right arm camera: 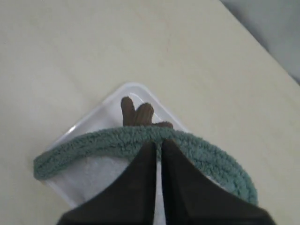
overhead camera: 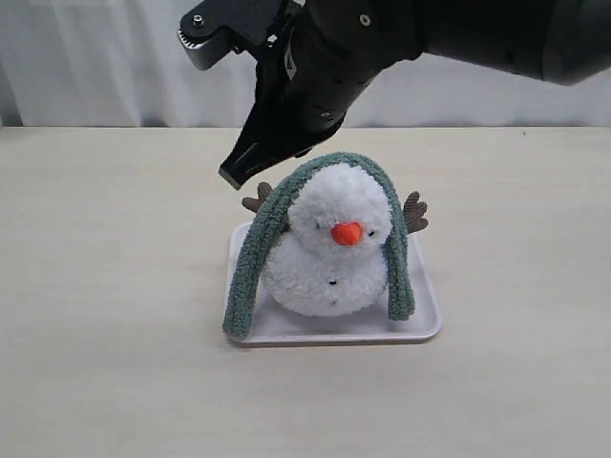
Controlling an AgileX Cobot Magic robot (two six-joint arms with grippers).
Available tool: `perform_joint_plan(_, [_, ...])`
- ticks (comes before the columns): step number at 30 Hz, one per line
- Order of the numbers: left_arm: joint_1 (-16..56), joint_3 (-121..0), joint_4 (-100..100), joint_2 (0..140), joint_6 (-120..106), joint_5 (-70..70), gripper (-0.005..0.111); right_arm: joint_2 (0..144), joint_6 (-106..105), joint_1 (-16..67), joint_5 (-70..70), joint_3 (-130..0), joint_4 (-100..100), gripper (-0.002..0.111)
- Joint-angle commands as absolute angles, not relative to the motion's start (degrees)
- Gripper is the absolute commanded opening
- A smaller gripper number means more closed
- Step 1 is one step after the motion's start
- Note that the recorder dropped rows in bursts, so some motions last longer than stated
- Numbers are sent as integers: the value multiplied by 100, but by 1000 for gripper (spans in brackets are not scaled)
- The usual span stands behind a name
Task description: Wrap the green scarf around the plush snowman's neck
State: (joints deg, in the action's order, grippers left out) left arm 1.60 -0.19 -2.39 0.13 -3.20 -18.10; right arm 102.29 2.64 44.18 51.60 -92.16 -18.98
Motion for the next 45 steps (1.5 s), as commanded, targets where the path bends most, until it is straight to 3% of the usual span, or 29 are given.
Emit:
perform_joint_plan(1, [208,0,-224,0,-334,-1770,0,10502,409,4250,5540,-9264,-1914,4])
perform_joint_plan(9, [208,0,-224,0,-334,-1770,0,10721,1175,4250,4824,-9264,-2698,4])
perform_joint_plan(29, [208,0,-224,0,-334,-1770,0,11618,1287,4264,4951,-9264,-3171,4])
perform_joint_plan(39, [208,0,-224,0,-334,-1770,0,11429,1251,4275,5270,-9264,-2865,4])
perform_joint_plan(45, [208,0,-224,0,-334,-1770,0,11476,208,4275,5402,-9264,-1834,4])
